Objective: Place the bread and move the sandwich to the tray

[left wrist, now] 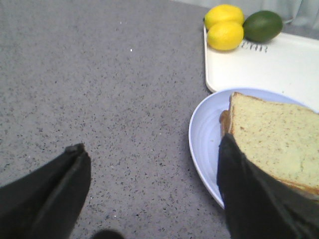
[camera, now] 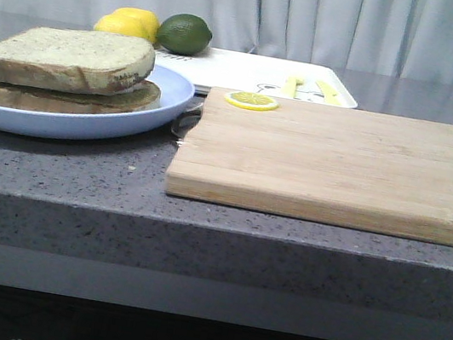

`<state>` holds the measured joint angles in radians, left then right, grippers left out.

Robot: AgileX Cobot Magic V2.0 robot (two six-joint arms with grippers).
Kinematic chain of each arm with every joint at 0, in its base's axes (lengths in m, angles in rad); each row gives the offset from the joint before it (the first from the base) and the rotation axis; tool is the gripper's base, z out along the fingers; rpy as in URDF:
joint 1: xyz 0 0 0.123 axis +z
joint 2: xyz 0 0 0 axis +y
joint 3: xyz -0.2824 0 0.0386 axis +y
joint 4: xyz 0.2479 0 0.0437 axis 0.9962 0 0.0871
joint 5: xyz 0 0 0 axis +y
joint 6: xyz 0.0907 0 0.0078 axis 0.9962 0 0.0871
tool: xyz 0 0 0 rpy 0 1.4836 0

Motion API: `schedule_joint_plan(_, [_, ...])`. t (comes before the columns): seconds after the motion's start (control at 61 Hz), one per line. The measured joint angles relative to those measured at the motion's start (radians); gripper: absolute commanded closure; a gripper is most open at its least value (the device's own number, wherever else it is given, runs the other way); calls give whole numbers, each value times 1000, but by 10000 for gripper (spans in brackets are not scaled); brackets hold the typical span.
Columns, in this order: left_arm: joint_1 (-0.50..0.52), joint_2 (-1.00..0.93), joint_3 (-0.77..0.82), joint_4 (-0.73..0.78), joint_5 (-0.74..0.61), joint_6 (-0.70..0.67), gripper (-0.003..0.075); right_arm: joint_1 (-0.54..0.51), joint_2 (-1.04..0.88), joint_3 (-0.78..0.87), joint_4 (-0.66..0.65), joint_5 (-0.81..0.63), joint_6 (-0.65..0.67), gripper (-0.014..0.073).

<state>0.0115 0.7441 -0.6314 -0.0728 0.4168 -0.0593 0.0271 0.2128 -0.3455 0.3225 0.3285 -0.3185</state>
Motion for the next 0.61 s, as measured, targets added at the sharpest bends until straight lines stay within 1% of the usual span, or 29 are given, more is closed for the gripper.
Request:
schedule_joint_plan(0.131, [0,180,-128,-2,105,21,207,0,0,0,0,0,0,671])
schedule_joint_plan(0.262, [0,381,-243,-4,178,45,207,0,0,0,0,0,0,671])
schedule_joint_plan(0.459, [-45,567,-356,-6,205,73,207,0,0,0,0,0,0,671])
schedule_joint_plan(0.607, [-72,662,-414,-6,213,76,207,0,0,0,0,0,0,671])
